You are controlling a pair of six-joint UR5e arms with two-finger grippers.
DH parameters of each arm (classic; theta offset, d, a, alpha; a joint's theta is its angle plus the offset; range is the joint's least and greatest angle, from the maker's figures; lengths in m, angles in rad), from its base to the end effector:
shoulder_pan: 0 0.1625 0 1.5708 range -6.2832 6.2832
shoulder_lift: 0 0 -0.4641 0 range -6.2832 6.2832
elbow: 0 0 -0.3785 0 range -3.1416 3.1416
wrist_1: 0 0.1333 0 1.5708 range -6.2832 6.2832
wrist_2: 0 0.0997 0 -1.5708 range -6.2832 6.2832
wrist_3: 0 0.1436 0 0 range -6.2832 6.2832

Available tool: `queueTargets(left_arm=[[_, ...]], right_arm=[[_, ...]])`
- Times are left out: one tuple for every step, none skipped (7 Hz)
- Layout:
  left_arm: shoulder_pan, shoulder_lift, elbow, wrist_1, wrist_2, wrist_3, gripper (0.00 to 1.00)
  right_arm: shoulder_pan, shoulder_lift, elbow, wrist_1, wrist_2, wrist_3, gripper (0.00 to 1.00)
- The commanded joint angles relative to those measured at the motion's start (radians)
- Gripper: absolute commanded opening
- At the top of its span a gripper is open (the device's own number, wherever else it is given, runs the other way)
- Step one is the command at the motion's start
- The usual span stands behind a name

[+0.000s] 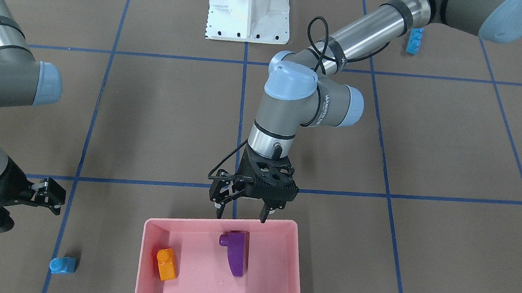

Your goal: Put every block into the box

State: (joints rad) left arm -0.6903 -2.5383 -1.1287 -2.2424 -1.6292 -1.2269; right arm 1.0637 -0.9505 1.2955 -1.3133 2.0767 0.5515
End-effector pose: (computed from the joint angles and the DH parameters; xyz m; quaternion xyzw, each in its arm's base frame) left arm 0.5986 -0.6563 0.1955 0.2574 0.5015 -0.1261 0.8163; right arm -0.3228 -0.7122 0.4591 0.1273 -0.3513 -0.0537 0.9260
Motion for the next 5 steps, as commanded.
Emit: queueTargets(left_arm=[[-0.061,0.146,-0.182,0.013,-0.255,0.171,1.00],[-0.113,0.247,-0.275,0.018,-0.368,0.263,1.00],[-0.144,0.342,-0.349,0.018,-0.429,0.320,1.00],[-0.161,0.413,-0.393,0.018,-0.437,0.370,1.00],[-0.164,0.441,-0.404,0.018,-0.460,0.406,1.00]], right_arm=[[-0.001,0.065,-0.114,0.069,-0.003,0.080,1.00],[-0.011,0.065,-0.221,0.259,-0.006,0.164,1.00],[-0.030,0.099,-0.282,0.311,-0.050,0.209,1.00],[-0.037,0.128,-0.333,0.319,-0.078,0.212,0.99],[-0.041,0.166,-0.402,0.337,-0.102,0.214,0.98]])
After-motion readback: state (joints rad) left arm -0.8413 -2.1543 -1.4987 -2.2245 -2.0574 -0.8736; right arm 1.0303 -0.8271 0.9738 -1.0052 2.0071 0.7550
